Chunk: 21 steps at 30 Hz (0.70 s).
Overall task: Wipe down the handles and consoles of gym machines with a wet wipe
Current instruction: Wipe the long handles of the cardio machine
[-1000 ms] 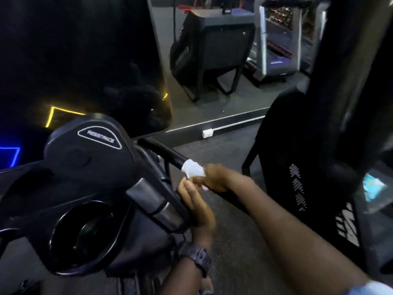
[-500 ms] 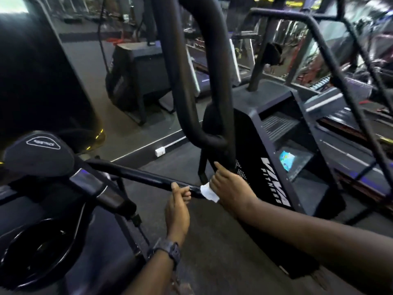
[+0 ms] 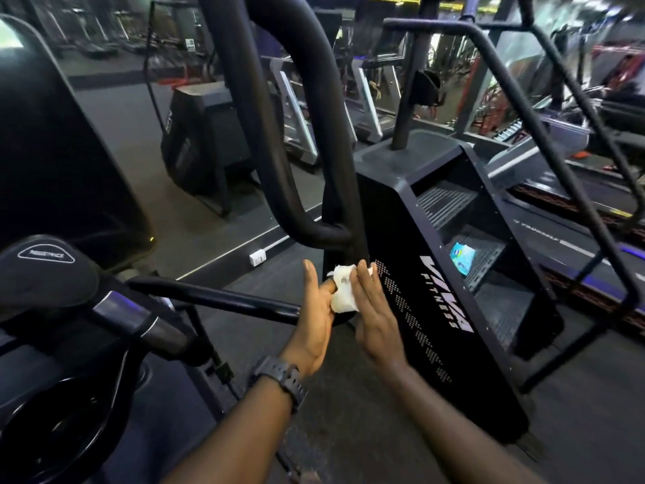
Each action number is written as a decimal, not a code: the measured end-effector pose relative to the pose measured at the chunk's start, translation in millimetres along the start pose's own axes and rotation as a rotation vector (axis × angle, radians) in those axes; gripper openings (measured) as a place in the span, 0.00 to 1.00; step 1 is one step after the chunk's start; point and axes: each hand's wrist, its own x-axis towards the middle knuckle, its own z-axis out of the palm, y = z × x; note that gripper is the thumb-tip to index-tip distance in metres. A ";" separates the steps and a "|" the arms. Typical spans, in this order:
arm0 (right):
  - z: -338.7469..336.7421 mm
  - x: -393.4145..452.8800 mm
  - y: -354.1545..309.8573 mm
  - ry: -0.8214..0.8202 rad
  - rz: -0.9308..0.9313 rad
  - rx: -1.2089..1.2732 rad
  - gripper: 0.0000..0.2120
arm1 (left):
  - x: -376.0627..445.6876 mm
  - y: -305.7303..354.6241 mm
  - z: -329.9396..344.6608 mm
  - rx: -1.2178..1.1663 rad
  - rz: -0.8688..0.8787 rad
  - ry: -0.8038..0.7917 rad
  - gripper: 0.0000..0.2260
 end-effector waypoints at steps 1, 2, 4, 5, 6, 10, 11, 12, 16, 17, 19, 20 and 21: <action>10.4 -2.3 -13.9 0.089 0.128 0.132 0.25 | 1.5 6.0 2.5 -0.033 0.014 -0.009 0.44; 17.2 -0.1 -25.0 0.191 0.254 0.256 0.24 | 3.2 10.6 2.4 -0.054 0.031 -0.012 0.45; 17.8 15.2 -37.8 0.399 0.572 0.508 0.24 | 5.5 19.4 0.7 -0.077 0.056 0.017 0.46; 15.1 23.3 -38.4 0.464 0.731 0.607 0.21 | 6.7 23.0 -1.0 -0.091 0.070 0.035 0.47; 8.6 32.4 -36.1 0.471 0.851 0.683 0.15 | 7.3 26.4 -2.7 -0.110 0.086 0.050 0.46; -29.6 89.4 -30.2 0.253 0.908 0.957 0.11 | 3.9 38.3 -3.6 -0.184 0.133 0.080 0.49; -39.0 106.6 -35.2 0.223 0.823 0.935 0.12 | 2.4 39.8 -2.9 -0.195 0.143 0.087 0.49; -46.4 121.1 -41.3 0.208 0.740 0.853 0.12 | 0.5 40.5 -1.8 -0.201 0.156 0.095 0.49; -35.9 102.6 -50.6 0.227 0.460 0.540 0.24 | -6.5 44.1 -0.5 -0.248 0.198 0.111 0.46; -24.7 79.6 -46.7 0.243 0.452 0.487 0.24 | -7.5 45.4 -1.4 -0.261 0.202 0.109 0.47; -13.6 51.9 -45.4 0.270 0.597 0.405 0.19 | -9.9 48.5 -3.5 -0.284 0.200 0.101 0.48; -11.0 54.9 -46.1 0.295 0.701 0.397 0.19 | -11.4 50.0 -4.8 -0.289 0.196 0.098 0.49; -10.3 68.0 -46.4 0.323 0.762 0.402 0.19 | -10.9 51.5 -5.1 -0.298 0.190 0.093 0.49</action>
